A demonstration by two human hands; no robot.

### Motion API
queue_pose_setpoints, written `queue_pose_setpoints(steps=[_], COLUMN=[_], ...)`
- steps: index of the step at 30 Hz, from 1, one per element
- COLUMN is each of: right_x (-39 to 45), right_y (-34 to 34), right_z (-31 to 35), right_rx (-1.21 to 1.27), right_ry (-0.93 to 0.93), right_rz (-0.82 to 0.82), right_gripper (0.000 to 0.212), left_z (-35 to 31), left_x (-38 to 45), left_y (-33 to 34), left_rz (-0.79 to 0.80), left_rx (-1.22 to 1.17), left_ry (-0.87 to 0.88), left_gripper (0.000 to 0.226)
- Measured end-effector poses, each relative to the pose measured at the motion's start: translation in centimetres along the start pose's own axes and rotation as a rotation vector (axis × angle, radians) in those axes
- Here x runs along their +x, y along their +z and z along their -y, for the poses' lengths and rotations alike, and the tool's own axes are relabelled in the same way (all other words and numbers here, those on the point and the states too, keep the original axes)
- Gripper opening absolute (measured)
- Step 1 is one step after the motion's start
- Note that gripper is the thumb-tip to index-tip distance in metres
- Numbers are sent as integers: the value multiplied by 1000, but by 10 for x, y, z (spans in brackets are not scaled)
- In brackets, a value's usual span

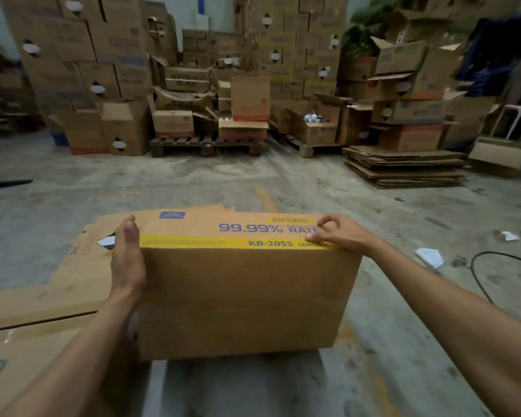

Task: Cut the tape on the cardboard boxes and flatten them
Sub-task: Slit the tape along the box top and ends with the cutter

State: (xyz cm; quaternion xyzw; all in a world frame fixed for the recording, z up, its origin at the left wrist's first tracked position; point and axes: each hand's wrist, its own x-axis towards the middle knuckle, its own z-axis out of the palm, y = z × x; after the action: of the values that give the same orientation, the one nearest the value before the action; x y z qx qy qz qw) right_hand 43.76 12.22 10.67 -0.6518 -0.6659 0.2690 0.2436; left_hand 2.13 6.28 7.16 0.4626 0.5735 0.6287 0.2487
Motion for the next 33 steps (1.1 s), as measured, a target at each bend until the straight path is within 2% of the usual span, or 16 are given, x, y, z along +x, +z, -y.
queue_pose_setpoints(steps=[1, 4, 6, 7, 11, 13, 15, 17, 18, 20, 22, 25, 27, 30, 31, 33], right_x=[4, 15, 21, 25, 44, 52, 56, 53, 53, 54, 53, 51, 48, 48, 46, 37], right_y=[-2, -10, -13, -12, 6, 30, 57, 83, 94, 111, 123, 132, 136, 134, 130, 123], right_z=[5, 12, 10, 7, -3, -13, -32, -50, -56, -58, -53, -40, -37, -40, -45, -60], right_rx=[-41, -167, -260, -291, -247, -270, -270, -240, -245, -290, -331, -401, -454, -404, -334, -117], right_ry=[-21, -82, -75, -63, 10, 28, 28, 24, 29, 58, 62, 62, 61, 39, 70, 240], right_rz=[51, 235, 314, 322, 184, 48, -109, -201, -223, -261, -325, -426, -369, -116, -124, -273], right_gripper=[62, 87, 94, 92, 78, 68, 66, 66, 65, 60, 54, 47, 53, 83, 90, 101], left_z=[-4, -8, -11, -11, -11, 25, 65, 103, 126, 137, 143, 151, 149, 151, 150, 148], left_x=[6, 30, 42, 43, 34, 34, 28, 17, 13, -12, -30, -35, -26, -14, -13, -15], left_y=[1, -1, 3, 5, 17, 18, 9, -2, -8, -13, -11, -8, -4, -3, -4, -4], left_rz=[-14, 68, 89, 111, 223, 195, 112, 124, 157, 209, 242, 197, 190, 291, 311, 347], left_rx=[71, 247, 211, 181, 6, -65, -122, -93, -3, 171, 176, 210, 234, 173, 166, 137], left_ry=[-32, -281, -421, -471, -533, -577, -561, -532, -514, -426, -368, -343, -383, -486, -511, -503], left_gripper=[77, 98, 114, 113, 79, 72, 76, 69, 76, 81, 92, 96, 106, 97, 92, 87])
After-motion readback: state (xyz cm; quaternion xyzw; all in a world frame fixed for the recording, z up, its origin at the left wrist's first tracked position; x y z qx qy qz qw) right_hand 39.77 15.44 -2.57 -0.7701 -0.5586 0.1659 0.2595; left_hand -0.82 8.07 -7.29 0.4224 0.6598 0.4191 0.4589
